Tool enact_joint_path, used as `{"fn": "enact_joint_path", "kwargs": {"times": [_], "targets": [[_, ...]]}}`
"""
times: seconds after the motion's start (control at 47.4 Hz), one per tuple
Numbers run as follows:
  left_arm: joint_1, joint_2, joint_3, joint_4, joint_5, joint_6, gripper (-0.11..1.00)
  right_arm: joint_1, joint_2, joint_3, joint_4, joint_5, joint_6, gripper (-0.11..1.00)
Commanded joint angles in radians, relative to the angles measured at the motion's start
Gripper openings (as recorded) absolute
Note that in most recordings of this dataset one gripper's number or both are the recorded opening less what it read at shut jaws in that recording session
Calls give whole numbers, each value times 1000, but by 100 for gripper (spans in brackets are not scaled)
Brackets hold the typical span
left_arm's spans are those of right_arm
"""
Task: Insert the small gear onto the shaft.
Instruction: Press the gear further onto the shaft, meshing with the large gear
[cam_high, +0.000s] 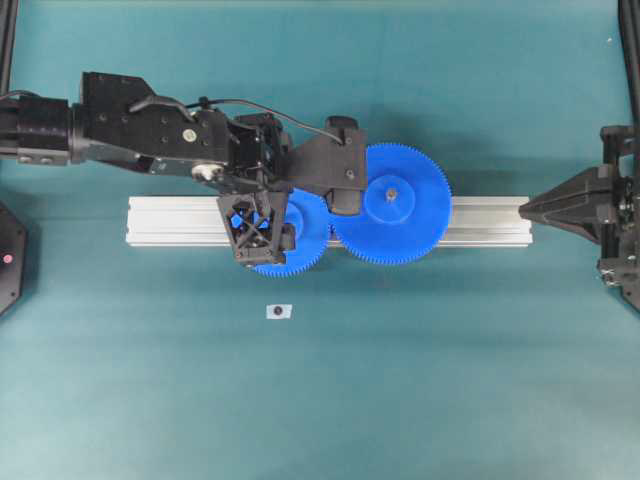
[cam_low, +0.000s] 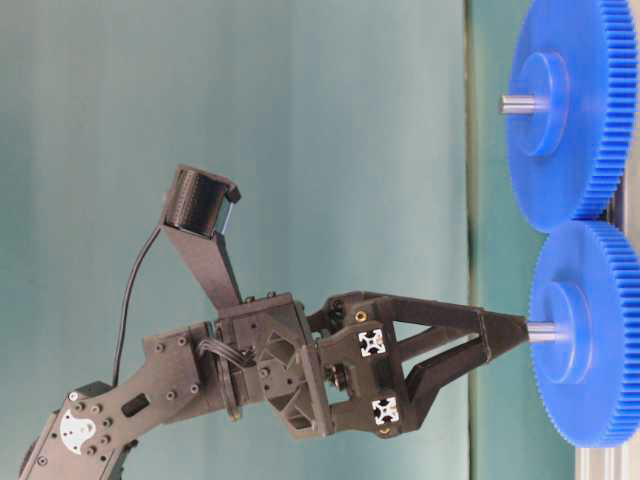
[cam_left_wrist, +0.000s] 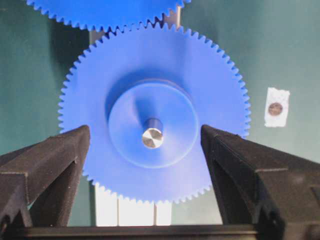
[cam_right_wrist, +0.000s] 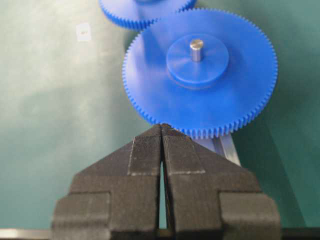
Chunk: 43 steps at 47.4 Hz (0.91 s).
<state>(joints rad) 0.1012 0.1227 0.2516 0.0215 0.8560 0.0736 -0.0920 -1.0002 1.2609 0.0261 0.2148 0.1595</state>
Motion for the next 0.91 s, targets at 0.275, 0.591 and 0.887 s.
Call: {"fn": "enact_joint_path", "kwargs": {"times": [0.275, 0.591, 0.887], "targets": [[-3, -23, -23, 5, -5, -2, 84, -3, 5, -11, -2, -9, 8, 1], [-5, -34, -34, 2, -5, -5, 84, -3, 5, -11, -2, -9, 8, 1], [-6, -57, -89, 5, 81, -2, 84, -3, 5, -11, -2, -9, 8, 1]]}}
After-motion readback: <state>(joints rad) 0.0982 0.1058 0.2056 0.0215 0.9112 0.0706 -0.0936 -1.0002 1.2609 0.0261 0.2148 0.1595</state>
